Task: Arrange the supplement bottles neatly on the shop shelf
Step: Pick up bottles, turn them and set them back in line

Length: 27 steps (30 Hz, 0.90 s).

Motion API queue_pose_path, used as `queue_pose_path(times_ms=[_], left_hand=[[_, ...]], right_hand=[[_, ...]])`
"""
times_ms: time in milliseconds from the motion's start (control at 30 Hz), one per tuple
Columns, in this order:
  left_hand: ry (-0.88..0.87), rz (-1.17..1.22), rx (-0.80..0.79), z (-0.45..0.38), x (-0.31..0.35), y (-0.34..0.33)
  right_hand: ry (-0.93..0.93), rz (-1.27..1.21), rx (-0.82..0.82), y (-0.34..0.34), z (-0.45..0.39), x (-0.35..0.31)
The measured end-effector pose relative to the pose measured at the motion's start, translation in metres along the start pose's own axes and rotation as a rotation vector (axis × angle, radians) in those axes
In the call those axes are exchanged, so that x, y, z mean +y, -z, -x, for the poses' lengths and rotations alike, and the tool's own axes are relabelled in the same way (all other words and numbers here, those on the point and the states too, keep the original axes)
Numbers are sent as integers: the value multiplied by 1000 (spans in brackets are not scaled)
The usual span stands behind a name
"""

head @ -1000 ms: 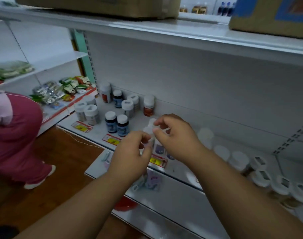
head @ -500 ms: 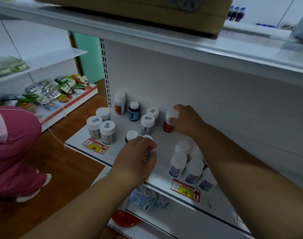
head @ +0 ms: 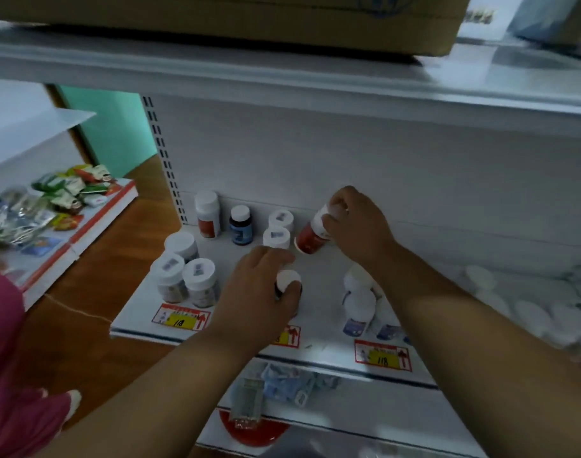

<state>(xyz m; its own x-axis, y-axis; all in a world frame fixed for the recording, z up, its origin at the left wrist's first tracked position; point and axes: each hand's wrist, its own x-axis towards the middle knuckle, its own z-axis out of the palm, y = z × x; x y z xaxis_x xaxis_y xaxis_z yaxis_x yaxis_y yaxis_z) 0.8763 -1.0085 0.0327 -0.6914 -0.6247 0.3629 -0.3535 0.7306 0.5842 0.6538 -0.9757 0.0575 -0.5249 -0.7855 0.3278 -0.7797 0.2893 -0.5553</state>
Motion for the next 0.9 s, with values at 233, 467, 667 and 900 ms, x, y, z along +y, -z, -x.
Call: queue_pose_path(times_ms=[233, 467, 667, 900], left_hand=[[-144, 309, -147, -8, 37, -26], [-282, 433, -350, -5, 113, -69], [-238, 353, -304, -21, 153, -119], [-289, -17, -304, -39, 203, -187]], right_hand=[[-135, -369, 219, 88, 107, -43], [-315, -261, 251, 168, 168, -12], [-300, -156, 452, 211, 171, 52], [-218, 115, 338, 228, 139, 149]])
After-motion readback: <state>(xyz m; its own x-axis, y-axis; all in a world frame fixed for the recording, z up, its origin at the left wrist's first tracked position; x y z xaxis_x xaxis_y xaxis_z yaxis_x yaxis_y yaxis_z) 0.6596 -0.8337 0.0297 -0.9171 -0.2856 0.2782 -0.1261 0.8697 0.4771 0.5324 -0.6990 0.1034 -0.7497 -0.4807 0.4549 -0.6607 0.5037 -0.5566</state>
